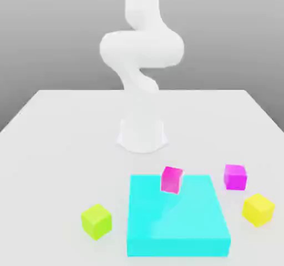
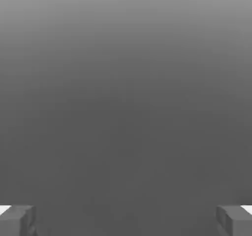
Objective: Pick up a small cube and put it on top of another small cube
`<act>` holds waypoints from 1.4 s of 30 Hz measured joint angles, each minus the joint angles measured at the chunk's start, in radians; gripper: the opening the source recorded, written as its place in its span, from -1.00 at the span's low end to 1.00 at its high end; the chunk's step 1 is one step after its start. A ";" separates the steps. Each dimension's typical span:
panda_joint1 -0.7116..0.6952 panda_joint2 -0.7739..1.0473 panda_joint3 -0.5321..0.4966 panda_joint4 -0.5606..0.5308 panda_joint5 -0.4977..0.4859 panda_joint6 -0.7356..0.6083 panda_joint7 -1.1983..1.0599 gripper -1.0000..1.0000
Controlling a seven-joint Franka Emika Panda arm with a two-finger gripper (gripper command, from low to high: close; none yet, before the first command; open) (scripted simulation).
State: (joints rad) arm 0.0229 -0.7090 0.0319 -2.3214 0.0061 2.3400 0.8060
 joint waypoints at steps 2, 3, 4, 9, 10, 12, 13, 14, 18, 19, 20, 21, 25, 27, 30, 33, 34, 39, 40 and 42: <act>0.019 0.077 0.029 -0.018 0.004 0.034 0.006 0.00; 0.029 0.113 0.043 -0.027 0.005 0.050 0.010 0.00; 0.037 0.149 0.058 -0.035 0.005 0.066 0.013 0.00; 0.081 0.329 0.135 -0.078 -0.001 0.146 0.039 0.00; 0.090 0.365 0.150 -0.086 -0.004 0.162 0.045 0.00; 0.107 0.437 0.182 -0.103 -0.014 0.194 0.061 0.00; 0.116 0.473 0.197 -0.112 -0.021 0.210 0.070 0.00; 0.125 0.510 0.213 -0.120 -0.029 0.226 0.080 0.00; 0.179 0.658 0.266 -0.154 -0.074 0.289 0.129 0.00; 0.200 0.695 0.273 -0.162 -0.089 0.304 0.143 0.00; 0.220 0.733 0.278 -0.171 -0.104 0.320 0.158 0.00; 0.236 0.770 0.281 -0.179 -0.118 0.335 0.173 0.00; 0.298 0.920 0.280 -0.206 -0.184 0.400 0.235 0.00; 0.333 0.994 0.245 -0.197 -0.231 0.450 0.272 0.00; 0.393 1.102 0.174 -0.175 -0.300 0.532 0.325 0.00; 0.404 1.120 0.160 -0.171 -0.310 0.546 0.333 -1.00; 0.404 1.120 0.160 -0.171 -0.311 0.546 0.334 -1.00; 0.389 1.091 0.180 -0.178 -0.292 0.524 0.320 -1.00; 0.374 1.061 0.200 -0.185 -0.271 0.501 0.304 -1.00; 0.354 0.992 0.231 -0.200 -0.216 0.450 0.263 -1.00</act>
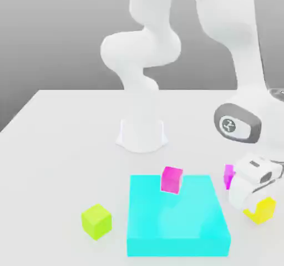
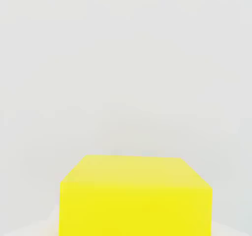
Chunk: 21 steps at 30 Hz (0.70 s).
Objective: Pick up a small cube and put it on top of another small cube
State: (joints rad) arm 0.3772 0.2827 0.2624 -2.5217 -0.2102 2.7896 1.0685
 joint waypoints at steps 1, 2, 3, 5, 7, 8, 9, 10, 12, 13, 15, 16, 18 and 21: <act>-0.010 -0.036 0.015 -0.008 0.027 -0.027 -0.020 -1.00; -0.009 -0.069 0.024 -0.025 0.040 -0.042 -0.014 -1.00; -0.003 -0.099 0.030 -0.046 0.046 -0.051 0.007 -1.00; 0.011 -0.161 0.042 -0.092 0.062 -0.065 0.050 -1.00; 0.033 -0.223 0.058 -0.140 0.090 -0.075 0.087 -1.00; 0.042 -0.254 0.065 -0.164 0.110 -0.080 0.102 -1.00; 0.063 -0.286 0.064 -0.188 0.132 -0.084 0.115 -1.00; 0.080 -0.318 0.067 -0.212 0.159 -0.090 0.125 -1.00; 0.107 -0.380 0.071 -0.260 0.221 -0.101 0.139 -1.00; 0.123 -0.412 0.072 -0.284 0.256 -0.107 0.144 -1.00; 0.162 -0.474 0.075 -0.330 0.331 -0.121 0.151 -1.00; 0.170 -0.472 0.079 -0.342 0.344 -0.108 0.157 -1.00; 0.165 -0.423 0.086 -0.349 0.330 -0.053 0.178 -1.00; 0.143 -0.317 0.082 -0.349 0.245 0.049 0.241 -1.00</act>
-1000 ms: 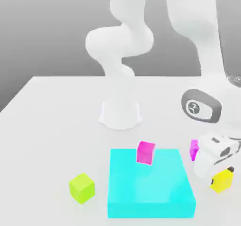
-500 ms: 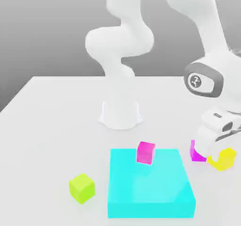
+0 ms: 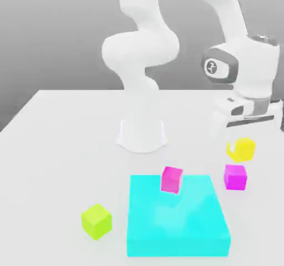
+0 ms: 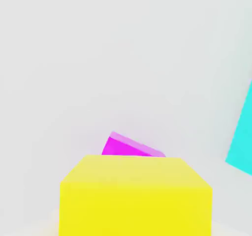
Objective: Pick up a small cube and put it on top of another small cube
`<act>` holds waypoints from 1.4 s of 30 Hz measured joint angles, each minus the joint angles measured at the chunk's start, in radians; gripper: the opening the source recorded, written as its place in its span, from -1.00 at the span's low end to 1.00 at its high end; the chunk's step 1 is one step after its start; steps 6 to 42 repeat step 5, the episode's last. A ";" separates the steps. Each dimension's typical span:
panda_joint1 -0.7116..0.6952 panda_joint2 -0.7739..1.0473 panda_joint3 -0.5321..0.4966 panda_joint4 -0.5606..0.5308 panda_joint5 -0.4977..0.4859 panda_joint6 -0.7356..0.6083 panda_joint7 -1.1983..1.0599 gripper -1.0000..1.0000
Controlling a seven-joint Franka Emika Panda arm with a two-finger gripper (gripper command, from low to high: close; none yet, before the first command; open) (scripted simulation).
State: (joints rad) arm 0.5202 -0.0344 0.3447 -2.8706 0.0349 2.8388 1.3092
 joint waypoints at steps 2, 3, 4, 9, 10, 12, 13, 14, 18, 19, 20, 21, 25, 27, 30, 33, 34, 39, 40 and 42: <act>-0.002 0.068 -0.020 0.002 -0.086 0.062 0.061 1.00; -0.003 0.068 -0.020 0.002 -0.086 0.062 0.061 1.00; -0.003 0.068 -0.020 0.002 -0.086 0.062 0.061 1.00; -0.003 0.068 -0.020 0.002 -0.086 0.062 0.061 1.00; -0.003 0.068 -0.020 0.002 -0.086 0.062 0.061 1.00; -0.003 0.068 -0.020 0.002 -0.086 0.062 0.061 1.00; -0.003 0.068 -0.020 0.002 -0.086 0.062 0.061 1.00; -0.003 0.068 -0.020 0.002 -0.086 0.062 0.061 1.00; -0.003 0.068 -0.020 0.002 -0.086 0.062 0.061 1.00; -0.003 0.068 -0.020 0.002 -0.086 0.062 0.061 1.00; -0.003 0.068 -0.020 0.002 -0.086 0.062 0.061 1.00; -0.003 0.068 -0.020 0.002 -0.086 0.062 0.061 1.00; -0.003 0.068 -0.020 0.002 -0.086 0.062 0.061 1.00; -0.003 0.068 -0.020 0.002 -0.086 0.062 0.061 1.00; -0.003 0.068 -0.020 0.002 -0.086 0.062 0.061 1.00; -0.003 0.068 -0.020 0.002 -0.086 0.062 0.061 1.00; -0.003 0.068 -0.020 0.002 -0.086 0.062 0.061 1.00; -0.003 0.068 -0.020 0.002 -0.086 0.062 0.061 1.00; -0.003 0.068 -0.020 0.002 -0.086 0.062 0.061 1.00; -0.003 0.068 -0.020 0.002 -0.086 0.062 0.061 1.00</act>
